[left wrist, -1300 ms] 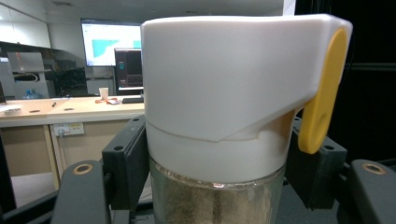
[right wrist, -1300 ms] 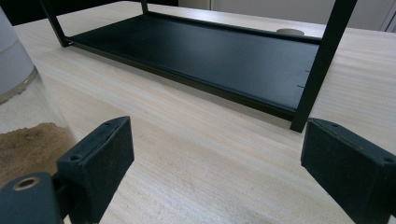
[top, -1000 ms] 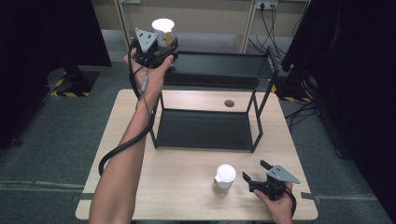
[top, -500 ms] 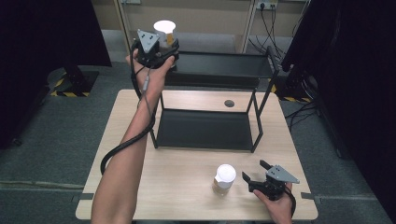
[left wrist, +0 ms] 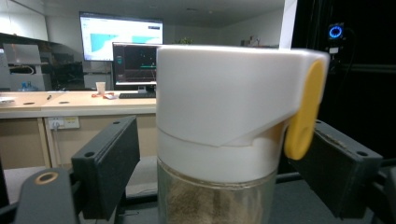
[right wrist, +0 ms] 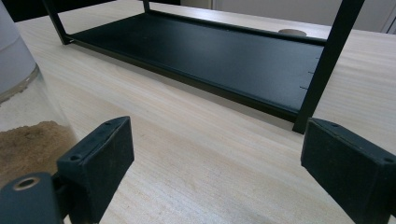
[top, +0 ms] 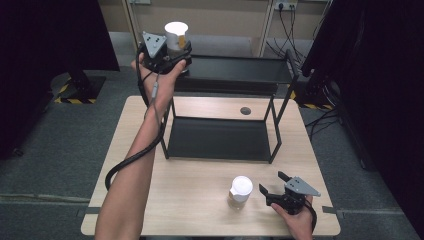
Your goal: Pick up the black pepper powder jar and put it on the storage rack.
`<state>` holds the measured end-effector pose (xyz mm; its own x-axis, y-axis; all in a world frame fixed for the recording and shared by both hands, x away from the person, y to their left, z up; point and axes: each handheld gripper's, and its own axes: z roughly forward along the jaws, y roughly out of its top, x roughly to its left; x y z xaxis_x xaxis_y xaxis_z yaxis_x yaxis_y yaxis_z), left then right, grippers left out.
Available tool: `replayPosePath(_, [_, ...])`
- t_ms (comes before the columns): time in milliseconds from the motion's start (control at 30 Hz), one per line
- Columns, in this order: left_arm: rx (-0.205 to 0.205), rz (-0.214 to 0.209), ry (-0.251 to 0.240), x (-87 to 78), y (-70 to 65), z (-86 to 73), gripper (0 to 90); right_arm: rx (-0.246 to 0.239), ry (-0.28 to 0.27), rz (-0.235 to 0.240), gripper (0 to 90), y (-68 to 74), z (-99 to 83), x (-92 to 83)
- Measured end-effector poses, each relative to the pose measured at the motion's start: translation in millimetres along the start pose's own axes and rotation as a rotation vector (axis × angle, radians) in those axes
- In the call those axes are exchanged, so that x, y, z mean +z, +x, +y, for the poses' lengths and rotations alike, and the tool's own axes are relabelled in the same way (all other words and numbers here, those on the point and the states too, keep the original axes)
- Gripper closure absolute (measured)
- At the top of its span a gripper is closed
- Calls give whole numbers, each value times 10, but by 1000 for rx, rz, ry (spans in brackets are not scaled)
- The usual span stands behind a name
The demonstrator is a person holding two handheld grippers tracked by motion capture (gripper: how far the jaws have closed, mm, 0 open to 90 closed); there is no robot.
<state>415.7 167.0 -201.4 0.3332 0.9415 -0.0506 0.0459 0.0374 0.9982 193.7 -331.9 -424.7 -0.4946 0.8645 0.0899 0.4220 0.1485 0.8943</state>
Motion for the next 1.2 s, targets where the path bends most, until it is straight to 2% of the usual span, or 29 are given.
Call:
replayPosePath(67, [0, 0, 9, -36, -6, 5, 153, 0, 1, 0, 97, 3, 2, 0])
replayPosePath(467, [14, -2, -36, -326, 10, -44, 156, 1, -3, 0, 97, 0, -5, -3])
replayPosePath(633, [11, -23, -46, -414, 44, -97, 157, -2, -2, -2, 97, 6, -4, -3])
replayPosePath(867, [31, -32, -49, -515, 50, -160, 156, 0, 1, -2, 97, 7, 1, -1])
replayPosePath(1200, [44, -52, -50, -678, 35, -375, 158, -3, 0, -4, 97, 12, 1, 0])
